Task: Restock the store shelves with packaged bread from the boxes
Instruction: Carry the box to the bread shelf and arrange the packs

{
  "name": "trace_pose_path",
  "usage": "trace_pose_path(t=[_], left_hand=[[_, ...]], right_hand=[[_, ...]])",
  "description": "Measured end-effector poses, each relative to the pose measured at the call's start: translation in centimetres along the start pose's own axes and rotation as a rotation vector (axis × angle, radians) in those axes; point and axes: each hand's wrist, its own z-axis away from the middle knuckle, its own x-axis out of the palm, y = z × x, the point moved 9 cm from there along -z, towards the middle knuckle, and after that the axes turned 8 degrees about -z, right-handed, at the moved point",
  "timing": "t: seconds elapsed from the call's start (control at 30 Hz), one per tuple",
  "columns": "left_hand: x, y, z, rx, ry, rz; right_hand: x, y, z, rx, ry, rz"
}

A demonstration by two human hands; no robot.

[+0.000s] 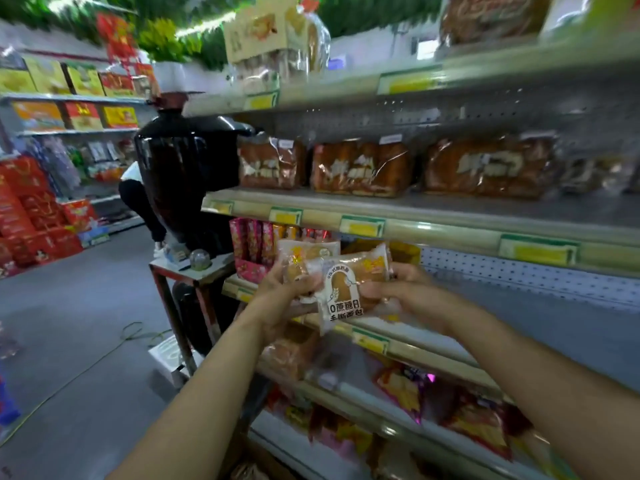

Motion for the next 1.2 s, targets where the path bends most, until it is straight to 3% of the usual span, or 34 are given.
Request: trace_pose_path(t=[0.27,0.43,0.7,1.0,1.2], left_hand=[[11.6,7.5,-2.8,0.109,-0.237,0.023],[20.2,9.8,-3.9,0.161,-0.324,0.015],[30.3,9.7,-8.2,0.076,-0.318,0.234],[41.9,9.8,-11.0,0.067,-0.318,0.111],[46.6,9.9,-12.5,0.069,-0.264,0.104]], right_hand=[[-8.8,-9.9,5.3,-0.136,0.163,0.257],[-15.9,-13.5,8.6,-0.107,0.245,0.349],[-29.1,-18.9,12.1,-0.165,0.399,0.399],[-46.3,-20.8,12.7,-0.162,0.527,0.437],[-53.0,-20.9,12.0,-0.185,0.522,0.446]])
